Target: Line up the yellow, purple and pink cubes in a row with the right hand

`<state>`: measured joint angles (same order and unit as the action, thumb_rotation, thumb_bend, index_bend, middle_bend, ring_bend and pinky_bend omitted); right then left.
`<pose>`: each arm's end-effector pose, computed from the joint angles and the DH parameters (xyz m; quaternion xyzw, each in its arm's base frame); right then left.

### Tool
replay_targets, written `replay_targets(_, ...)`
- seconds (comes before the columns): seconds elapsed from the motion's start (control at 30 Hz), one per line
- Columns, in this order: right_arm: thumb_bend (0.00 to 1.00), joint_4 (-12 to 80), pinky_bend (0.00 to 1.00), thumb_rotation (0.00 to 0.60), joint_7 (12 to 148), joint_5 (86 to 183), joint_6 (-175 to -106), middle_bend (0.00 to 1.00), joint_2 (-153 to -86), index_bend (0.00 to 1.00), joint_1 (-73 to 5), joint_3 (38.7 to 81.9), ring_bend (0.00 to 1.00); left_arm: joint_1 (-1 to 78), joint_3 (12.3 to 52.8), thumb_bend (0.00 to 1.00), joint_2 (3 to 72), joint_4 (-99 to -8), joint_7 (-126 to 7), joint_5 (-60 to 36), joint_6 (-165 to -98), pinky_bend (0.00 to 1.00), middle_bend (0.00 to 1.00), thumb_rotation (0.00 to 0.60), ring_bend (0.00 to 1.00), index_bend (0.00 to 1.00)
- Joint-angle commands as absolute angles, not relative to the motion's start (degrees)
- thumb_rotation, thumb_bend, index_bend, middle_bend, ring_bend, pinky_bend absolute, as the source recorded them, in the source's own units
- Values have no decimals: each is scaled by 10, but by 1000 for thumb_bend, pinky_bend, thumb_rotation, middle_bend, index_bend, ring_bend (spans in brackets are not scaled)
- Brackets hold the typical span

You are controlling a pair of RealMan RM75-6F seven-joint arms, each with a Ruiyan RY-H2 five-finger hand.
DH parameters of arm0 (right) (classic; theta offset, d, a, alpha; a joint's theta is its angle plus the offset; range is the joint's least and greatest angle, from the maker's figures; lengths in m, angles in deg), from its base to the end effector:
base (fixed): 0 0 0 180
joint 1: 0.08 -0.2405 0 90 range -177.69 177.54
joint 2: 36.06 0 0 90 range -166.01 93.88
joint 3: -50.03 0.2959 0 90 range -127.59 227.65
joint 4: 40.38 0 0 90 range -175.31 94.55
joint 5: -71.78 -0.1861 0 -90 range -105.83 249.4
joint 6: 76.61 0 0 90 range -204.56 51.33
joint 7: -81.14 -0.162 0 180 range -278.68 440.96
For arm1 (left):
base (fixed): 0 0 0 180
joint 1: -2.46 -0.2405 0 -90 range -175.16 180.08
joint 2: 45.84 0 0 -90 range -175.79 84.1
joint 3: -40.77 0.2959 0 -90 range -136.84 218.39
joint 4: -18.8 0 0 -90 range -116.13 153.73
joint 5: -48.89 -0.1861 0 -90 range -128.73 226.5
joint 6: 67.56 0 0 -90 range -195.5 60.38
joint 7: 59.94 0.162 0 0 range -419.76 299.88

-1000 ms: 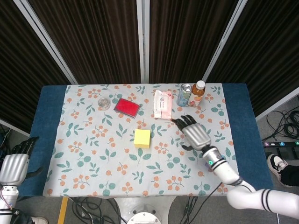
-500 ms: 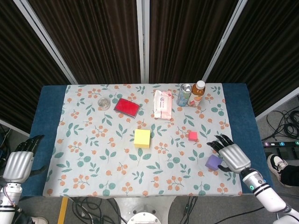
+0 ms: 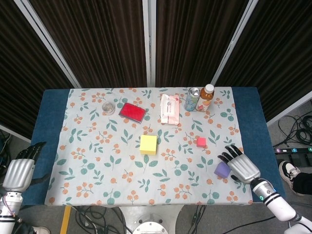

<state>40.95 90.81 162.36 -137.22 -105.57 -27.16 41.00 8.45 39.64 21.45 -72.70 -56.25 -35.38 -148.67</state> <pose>-0.3221 -0.2749 0.0937 0.8360 -0.2808 0.2080 0.4232 -0.3440 0.2004 0.1666 -0.6145 -0.4094 -0.3529 0.5746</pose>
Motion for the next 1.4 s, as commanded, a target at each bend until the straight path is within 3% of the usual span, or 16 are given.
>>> replay_targets(0.03,156,402,0,600,905,1623,-1366,172,-1063,199,-270,413,0,85,397,185,215,-726,-564,-352,-1485,232,224,600,171,143)
replay_targets(0.3,189,384,0,600,881,1638,-1362,167,-1079,266,-269,414,0,86,397,185,215,-725,-566,-352,-1485,232,223,600,172,144)
replay_targets(0.47,230,385,0,600,863,1642,-1364,167,-1082,417,-271,420,0,85,397,185,214,-726,-567,-351,-1484,232,223,600,171,144)
replay_targets(0.67,230,424,0,600,836,1611,-1367,167,-1082,511,-283,463,0,85,398,185,214,-726,-566,-352,-1486,232,223,600,171,143)
replay_targets(0.97,228,465,0,600,958,1460,-1311,167,-1153,518,-330,556,0,85,400,185,218,-721,-570,-354,-1484,232,223,600,171,143)
replay_targets(1.4,219,448,0,600,1080,1304,-1287,165,-1273,522,-403,617,0,85,400,185,217,-717,-575,-353,-1484,232,223,600,172,143)
